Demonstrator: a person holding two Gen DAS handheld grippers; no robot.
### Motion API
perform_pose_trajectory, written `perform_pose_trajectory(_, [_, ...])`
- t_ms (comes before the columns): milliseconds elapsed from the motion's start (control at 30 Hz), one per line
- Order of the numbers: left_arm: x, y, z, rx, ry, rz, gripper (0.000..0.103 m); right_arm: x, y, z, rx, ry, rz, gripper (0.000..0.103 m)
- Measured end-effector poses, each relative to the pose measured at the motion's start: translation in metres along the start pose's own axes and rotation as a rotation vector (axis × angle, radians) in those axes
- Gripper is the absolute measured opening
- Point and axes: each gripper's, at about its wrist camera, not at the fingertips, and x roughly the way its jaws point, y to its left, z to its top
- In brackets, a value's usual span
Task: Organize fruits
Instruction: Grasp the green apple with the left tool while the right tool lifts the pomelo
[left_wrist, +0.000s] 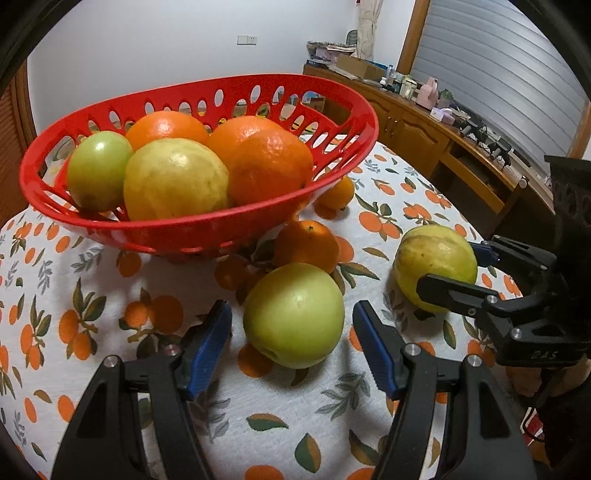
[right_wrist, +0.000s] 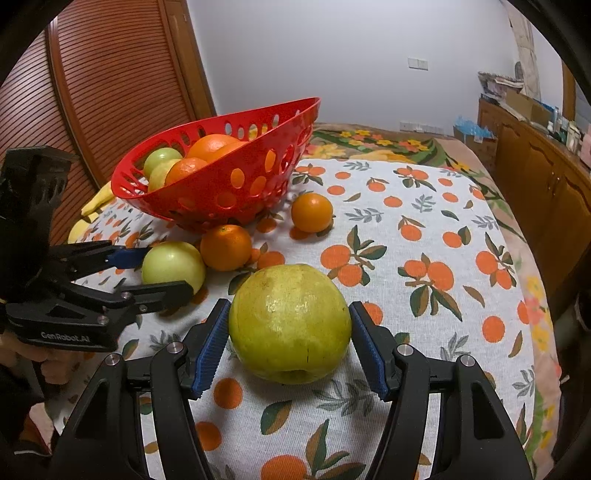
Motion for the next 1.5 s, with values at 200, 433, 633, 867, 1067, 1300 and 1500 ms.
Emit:
perform_pose_trajectory(200, [-0.001, 0.001, -0.004, -0.011, -0.017, -0.023, 0.051, 0.000, 0.000, 0.000, -0.001, 0.000, 0.000, 0.066])
perform_pose_trajectory(433, [-0.013, -0.003, -0.015, 0.003, -0.032, -0.020, 0.051, 0.001, 0.000, 0.000, 0.002, 0.009, 0.014, 0.066])
perform_pose_trajectory(633, [-0.027, -0.005, -0.020, 0.005, -0.052, -0.022, 0.051, 0.003, 0.002, 0.000, -0.014, 0.011, 0.006, 0.066])
perform_pose_trajectory(867, [-0.053, -0.006, -0.024, -0.001, -0.099, -0.034, 0.051, -0.002, 0.002, -0.001, -0.004, 0.003, 0.015, 0.066])
perform_pose_trajectory(1067, [-0.072, -0.007, -0.021, 0.007, -0.142, -0.029, 0.051, -0.020, 0.006, 0.003, -0.001, -0.044, 0.027, 0.066])
perform_pose_trajectory(1300, [-0.095, -0.007, -0.013, 0.006, -0.196, -0.028, 0.051, -0.047, 0.017, 0.019, -0.019, -0.118, 0.054, 0.066])
perform_pose_trajectory(1500, [-0.110, -0.003, -0.005, 0.002, -0.228, -0.039, 0.051, -0.066, 0.027, 0.037, -0.041, -0.171, 0.082, 0.066])
